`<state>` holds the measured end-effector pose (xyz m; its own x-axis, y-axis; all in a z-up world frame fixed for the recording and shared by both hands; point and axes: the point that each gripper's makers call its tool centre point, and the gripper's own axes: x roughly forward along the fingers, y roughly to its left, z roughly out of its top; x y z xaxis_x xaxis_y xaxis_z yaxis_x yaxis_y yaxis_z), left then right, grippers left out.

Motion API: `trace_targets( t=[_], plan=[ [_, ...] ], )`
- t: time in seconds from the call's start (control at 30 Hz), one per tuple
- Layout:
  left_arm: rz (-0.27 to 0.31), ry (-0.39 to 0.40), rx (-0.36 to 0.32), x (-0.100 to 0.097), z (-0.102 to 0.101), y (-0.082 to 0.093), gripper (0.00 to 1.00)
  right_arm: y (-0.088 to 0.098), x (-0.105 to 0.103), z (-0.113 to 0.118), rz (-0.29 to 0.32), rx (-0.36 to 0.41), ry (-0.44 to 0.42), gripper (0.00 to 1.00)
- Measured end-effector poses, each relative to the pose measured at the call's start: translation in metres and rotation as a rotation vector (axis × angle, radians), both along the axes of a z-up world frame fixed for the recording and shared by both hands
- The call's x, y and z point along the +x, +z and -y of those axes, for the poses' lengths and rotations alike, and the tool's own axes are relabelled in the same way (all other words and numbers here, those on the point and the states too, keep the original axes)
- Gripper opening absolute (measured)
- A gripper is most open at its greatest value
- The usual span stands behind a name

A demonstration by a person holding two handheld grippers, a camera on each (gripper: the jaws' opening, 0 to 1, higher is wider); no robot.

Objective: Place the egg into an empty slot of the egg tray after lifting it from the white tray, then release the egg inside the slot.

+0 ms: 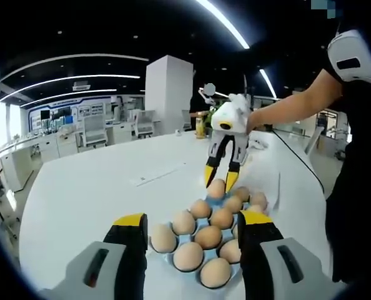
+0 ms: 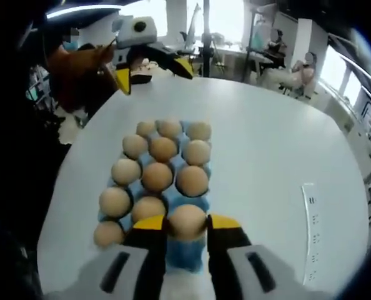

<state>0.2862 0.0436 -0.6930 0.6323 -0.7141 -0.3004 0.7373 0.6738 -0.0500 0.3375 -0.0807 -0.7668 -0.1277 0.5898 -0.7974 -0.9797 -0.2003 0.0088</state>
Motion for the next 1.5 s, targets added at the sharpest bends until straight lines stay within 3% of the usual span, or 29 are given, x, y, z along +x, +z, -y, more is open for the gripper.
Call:
trace_targets(
  t=[0.73,1.5],
  plan=[
    [-0.002,0.002,-0.003,0.000,0.000,0.000,0.59,-0.021,-0.003,-0.008,0.003,-0.054,0.043,0.25],
    [-0.002,0.001,-0.001,-0.001,0.000,0.000,0.58,-0.022,-0.002,-0.007,-0.028,-0.039,0.041,0.27]
  ],
)
